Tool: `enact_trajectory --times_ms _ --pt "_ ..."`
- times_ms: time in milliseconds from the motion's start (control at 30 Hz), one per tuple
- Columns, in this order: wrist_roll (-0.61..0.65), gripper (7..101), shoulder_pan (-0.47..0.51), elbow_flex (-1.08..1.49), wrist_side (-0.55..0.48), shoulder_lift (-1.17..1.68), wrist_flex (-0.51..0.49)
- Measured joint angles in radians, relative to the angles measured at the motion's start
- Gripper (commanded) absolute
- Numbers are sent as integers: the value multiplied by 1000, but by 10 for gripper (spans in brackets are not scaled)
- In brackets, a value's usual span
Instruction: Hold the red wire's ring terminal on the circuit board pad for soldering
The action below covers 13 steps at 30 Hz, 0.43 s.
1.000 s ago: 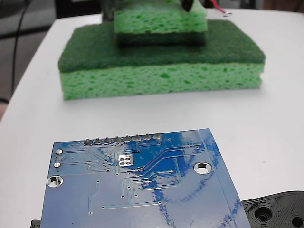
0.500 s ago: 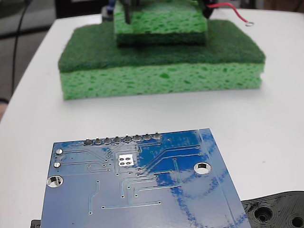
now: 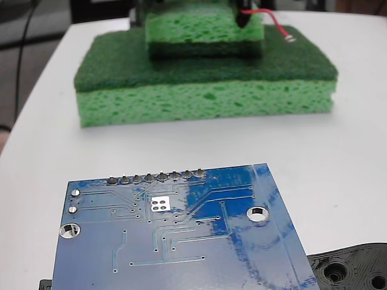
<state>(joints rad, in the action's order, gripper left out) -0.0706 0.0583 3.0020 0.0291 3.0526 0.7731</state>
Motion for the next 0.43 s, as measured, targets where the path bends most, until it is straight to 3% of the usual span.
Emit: enact_trajectory --times_ms 433 --pt "0 1003 9 0 -14 0 0"
